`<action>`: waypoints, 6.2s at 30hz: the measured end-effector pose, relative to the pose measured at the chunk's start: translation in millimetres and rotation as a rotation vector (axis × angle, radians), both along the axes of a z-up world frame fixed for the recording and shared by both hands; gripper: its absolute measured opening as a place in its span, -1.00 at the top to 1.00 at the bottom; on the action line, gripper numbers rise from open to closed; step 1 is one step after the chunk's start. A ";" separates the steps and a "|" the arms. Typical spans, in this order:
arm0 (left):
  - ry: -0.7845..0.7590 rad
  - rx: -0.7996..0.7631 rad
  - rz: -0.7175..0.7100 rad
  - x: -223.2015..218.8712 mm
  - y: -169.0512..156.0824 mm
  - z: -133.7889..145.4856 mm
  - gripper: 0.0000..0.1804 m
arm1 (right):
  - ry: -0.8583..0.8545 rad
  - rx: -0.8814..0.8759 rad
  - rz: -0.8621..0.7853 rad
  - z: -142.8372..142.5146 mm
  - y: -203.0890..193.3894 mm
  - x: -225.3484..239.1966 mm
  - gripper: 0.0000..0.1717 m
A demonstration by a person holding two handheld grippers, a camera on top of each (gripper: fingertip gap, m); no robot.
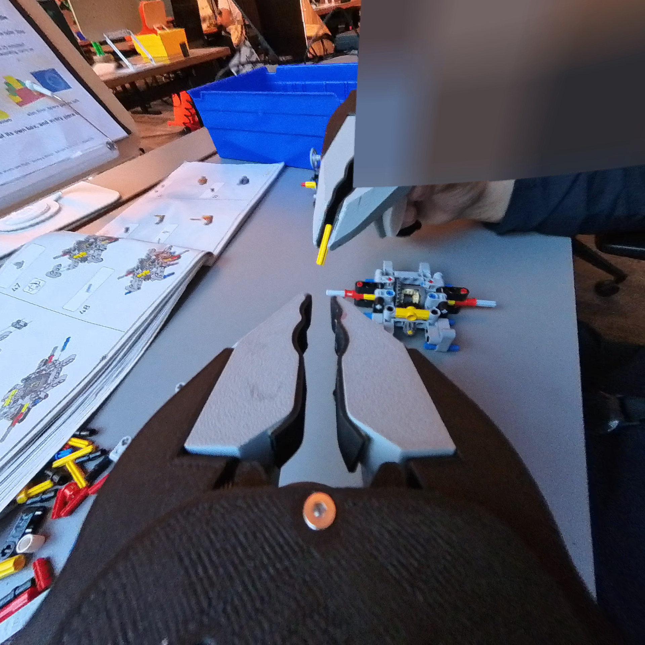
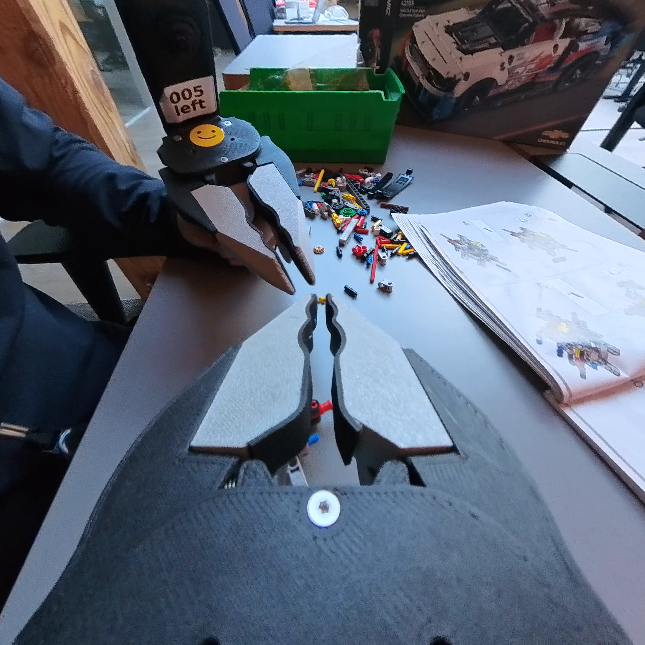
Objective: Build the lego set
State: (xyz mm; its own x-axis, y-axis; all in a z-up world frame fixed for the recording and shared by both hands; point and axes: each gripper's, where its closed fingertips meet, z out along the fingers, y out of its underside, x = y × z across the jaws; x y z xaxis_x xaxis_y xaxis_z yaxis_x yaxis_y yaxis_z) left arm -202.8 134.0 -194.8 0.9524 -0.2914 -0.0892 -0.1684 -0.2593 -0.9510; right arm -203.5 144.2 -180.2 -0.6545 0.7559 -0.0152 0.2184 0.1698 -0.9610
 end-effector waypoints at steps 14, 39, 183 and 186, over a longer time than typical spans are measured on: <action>0.128 -0.451 -0.115 5.9 -23.2 -69.5 0.86 | -0.190 0.083 0.140 -37.0 -22.1 9.6 0.99; 0.094 -0.470 -0.331 22.2 -67.6 -69.6 0.86 | -0.351 0.338 0.176 -57.2 -74.9 27.0 0.99; -0.024 -0.374 0.415 -101.9 -77.1 -46.0 0.83 | -0.051 -0.086 -0.249 -15.1 89.5 43.2 0.90; -0.038 -0.380 0.475 -119.9 -89.6 -39.8 0.82 | -0.052 -0.082 -0.248 -15.7 88.7 42.8 0.90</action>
State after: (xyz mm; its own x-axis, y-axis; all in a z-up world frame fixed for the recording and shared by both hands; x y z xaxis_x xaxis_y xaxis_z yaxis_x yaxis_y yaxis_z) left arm -322.7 44.3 -234.6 0.9865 0.1618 -0.0255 0.0815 -0.6201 -0.7803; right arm -160.7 232.9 -195.8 -0.4462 0.8880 -0.1116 0.2928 0.0270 -0.9558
